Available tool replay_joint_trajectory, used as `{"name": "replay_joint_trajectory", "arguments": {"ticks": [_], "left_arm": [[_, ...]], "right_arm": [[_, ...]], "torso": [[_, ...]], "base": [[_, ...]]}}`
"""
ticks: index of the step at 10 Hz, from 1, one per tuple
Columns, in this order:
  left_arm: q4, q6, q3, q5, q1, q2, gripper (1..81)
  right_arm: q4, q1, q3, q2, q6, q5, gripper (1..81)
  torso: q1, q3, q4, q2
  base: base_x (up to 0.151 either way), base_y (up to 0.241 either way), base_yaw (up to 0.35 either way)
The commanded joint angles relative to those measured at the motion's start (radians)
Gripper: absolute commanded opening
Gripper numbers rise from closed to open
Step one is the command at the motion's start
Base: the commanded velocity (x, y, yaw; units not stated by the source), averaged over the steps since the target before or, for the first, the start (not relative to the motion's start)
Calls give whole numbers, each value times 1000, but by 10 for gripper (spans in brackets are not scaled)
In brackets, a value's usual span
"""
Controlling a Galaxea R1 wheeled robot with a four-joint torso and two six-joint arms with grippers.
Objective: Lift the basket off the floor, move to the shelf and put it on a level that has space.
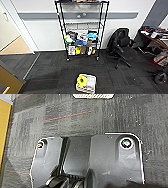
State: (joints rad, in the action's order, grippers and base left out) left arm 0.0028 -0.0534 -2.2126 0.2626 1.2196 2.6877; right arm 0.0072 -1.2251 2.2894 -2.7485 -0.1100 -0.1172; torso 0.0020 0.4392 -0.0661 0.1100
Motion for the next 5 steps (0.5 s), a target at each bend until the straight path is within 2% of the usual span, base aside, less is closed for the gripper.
{"name": "replay_joint_trajectory", "arguments": {"ticks": [1,5], "left_arm": [[-3,3,16,-46,-28,-17,811],[-3,3,16,-49,-27,-15,811]], "right_arm": [[4,31,-5,19,3,53,811],[7,28,4,17,7,53,811]], "torso": [[0,0,0,0],[-1,0,0,0]], "base": [[127,0,0],[139,0,0]]}}
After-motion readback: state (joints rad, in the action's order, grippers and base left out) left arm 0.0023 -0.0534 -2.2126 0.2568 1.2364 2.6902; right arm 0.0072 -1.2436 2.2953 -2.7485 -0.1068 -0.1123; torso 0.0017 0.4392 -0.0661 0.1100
